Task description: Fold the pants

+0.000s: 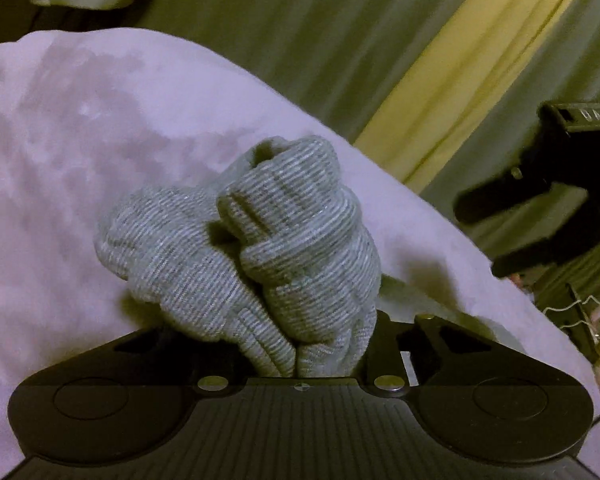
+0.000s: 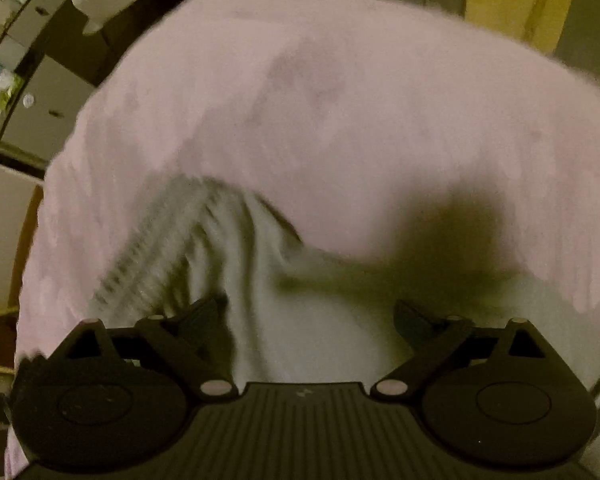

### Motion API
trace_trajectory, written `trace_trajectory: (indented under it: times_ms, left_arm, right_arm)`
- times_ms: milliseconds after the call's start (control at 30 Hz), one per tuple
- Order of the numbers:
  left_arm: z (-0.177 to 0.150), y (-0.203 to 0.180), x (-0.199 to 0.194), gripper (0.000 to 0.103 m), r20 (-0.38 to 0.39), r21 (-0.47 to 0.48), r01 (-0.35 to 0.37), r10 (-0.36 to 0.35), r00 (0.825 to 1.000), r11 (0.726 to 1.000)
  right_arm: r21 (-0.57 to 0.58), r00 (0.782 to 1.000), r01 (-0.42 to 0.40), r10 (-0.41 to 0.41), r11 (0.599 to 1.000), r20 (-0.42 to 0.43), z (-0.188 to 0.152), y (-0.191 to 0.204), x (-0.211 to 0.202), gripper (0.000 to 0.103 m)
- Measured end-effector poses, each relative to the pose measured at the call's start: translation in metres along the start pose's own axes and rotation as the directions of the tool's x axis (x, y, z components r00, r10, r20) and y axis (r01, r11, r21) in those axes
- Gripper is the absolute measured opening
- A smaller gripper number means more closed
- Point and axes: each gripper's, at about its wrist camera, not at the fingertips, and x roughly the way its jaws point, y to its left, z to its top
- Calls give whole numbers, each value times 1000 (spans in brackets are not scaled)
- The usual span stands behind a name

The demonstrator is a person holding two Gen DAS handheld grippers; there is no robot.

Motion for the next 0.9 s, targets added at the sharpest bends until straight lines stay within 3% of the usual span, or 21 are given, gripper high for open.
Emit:
trace_trajectory:
  times_ms: [100, 167, 267, 333, 433, 500, 600, 667, 733, 767, 800, 900]
  left_arm:
    - [-2, -7, -3, 22, 22, 32, -9, 8, 1000, 999]
    - [-5, -14, -9, 22, 44, 64, -31, 28, 999, 997]
    - [-14, -35, -23, 22, 75, 138, -77, 67, 995, 987]
    - [-18, -48, -33, 22, 98, 177, -91, 74, 992, 980]
    - [-23, -65, -40, 22, 124, 244, -108, 79, 989, 964]
    - [-28, -73, -43, 22, 132, 280, -112, 78, 988, 954]
    - [-37, -87, -44, 22, 152, 367, -158, 109, 982, 917]
    - [-40, -88, -46, 22, 140, 365, -146, 101, 985, 919]
    - [-41, -86, -49, 20, 99, 340, -83, 53, 994, 937]
    - [-45, -90, -51, 20, 93, 349, -65, 34, 995, 935]
    - [-48, -95, -54, 20, 105, 374, -72, 35, 994, 925]
    - [-53, -113, -61, 20, 122, 440, -78, 27, 992, 895]
  right_arm:
    - [-36, 999, 14, -13, 999, 39, -2, 9, -7, 96]
    - [-36, 1000, 13, -12, 999, 11, -7, 5, -5, 96]
    - [92, 986, -136, 144, 986, -88, -1, -2, 2, 96]
    - [81, 965, -224, 233, 971, -124, 10, 16, 0, 100]
    - [-59, 979, -156, 147, 986, -138, 25, 61, 3, 102]
    - [-93, 973, -137, 116, 986, -199, 31, 83, 12, 102]
    - [-139, 968, -28, -8, 990, -253, 32, 109, 28, 102]
    - [-193, 963, 32, -82, 981, -256, 29, 120, 35, 100]
    - [-235, 972, 57, -108, 970, -210, 19, 122, 33, 75]
    - [-252, 977, 50, -100, 966, -190, 14, 120, 30, 62]
    - [-278, 981, 56, -105, 959, -164, 11, 119, 24, 42]
    - [-286, 988, 44, -84, 957, -129, 3, 108, 2, 41]
